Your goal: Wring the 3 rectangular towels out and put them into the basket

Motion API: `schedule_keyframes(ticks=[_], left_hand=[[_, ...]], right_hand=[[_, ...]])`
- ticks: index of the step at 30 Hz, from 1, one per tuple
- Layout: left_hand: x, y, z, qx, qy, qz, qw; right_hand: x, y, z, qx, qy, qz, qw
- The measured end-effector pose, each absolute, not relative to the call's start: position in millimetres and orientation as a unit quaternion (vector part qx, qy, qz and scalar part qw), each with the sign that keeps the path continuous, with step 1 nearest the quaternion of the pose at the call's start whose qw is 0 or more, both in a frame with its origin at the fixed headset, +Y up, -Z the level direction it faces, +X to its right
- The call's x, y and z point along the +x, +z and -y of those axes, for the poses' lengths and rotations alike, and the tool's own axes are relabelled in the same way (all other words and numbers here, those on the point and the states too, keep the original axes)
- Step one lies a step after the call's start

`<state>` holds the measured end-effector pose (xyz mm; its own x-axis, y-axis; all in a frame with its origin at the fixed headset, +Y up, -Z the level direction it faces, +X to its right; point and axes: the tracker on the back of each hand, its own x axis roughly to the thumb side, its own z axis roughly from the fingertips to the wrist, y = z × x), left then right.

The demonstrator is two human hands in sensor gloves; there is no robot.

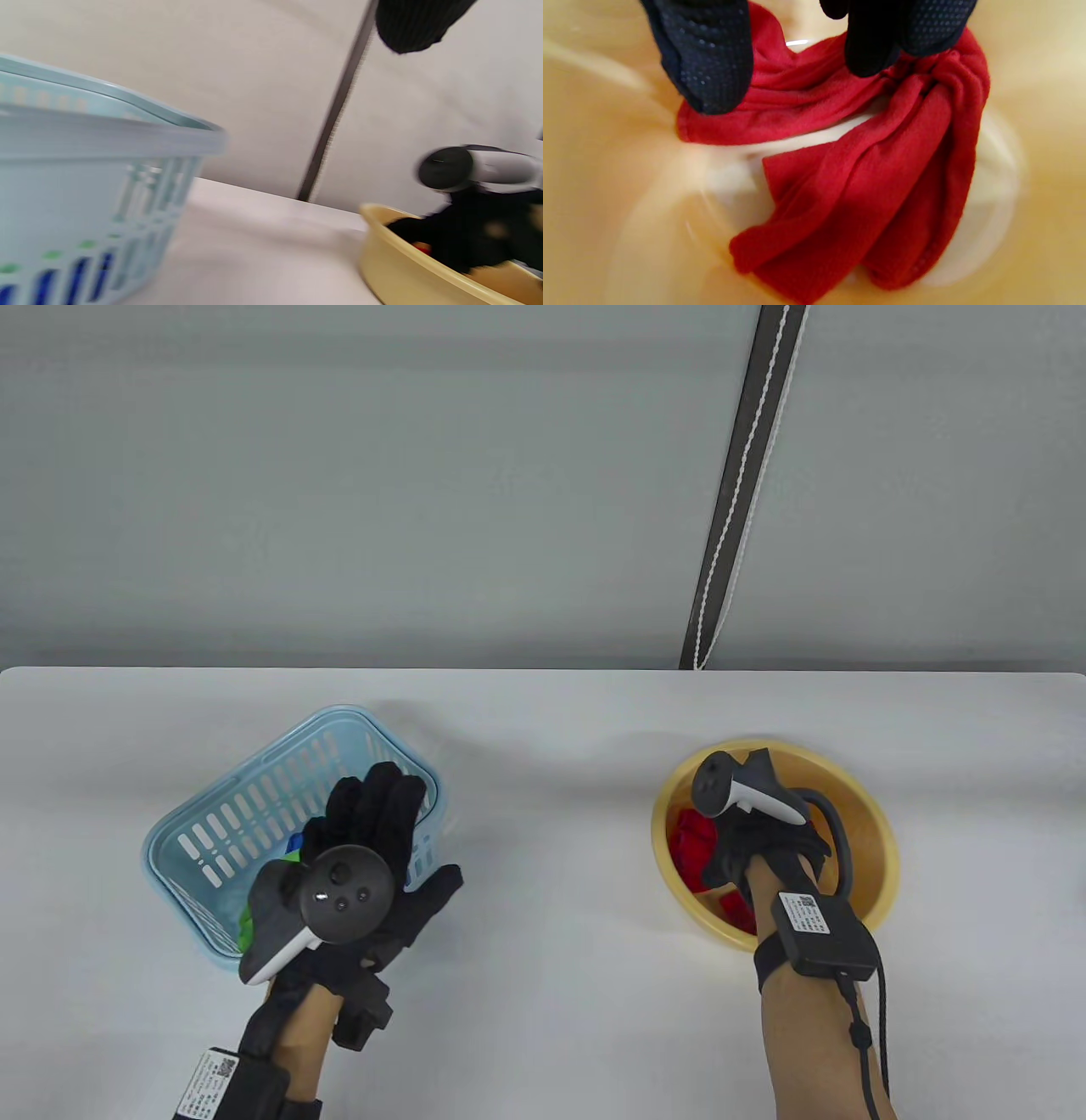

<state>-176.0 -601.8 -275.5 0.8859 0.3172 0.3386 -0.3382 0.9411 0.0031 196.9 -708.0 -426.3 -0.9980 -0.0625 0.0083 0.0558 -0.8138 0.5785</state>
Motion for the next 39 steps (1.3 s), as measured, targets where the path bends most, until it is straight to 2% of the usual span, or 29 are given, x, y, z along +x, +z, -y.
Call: schedule_keyframes(ticks=[5, 10, 17, 24, 30, 35, 39], left_hand=[[-138, -262, 620, 0.021, 0.148, 0.227, 0.962], [-113, -255, 648, 0.008, 0.141, 0.249, 0.958], [-111, -261, 684, -0.034, 0.141, 0.244, 0.959], [-109, -262, 694, -0.055, 0.127, 0.246, 0.959], [-108, -259, 696, -0.062, 0.136, 0.250, 0.957], [-109, -258, 696, -0.065, 0.149, 0.253, 0.954], [-108, -257, 696, -0.069, 0.158, 0.257, 0.951]], right_hand=[[198, -432, 721, 0.022, -0.940, 0.339, 0.035], [199, -437, 732, 0.041, -0.928, 0.369, 0.032], [199, -442, 738, 0.062, -0.918, 0.390, 0.036], [201, -441, 731, 0.066, -0.928, 0.367, 0.018], [211, -428, 701, 0.047, -0.949, 0.310, -0.024], [229, -408, 660, 0.051, -0.957, 0.246, -0.146], [243, -384, 621, 0.034, -0.951, 0.154, -0.267]])
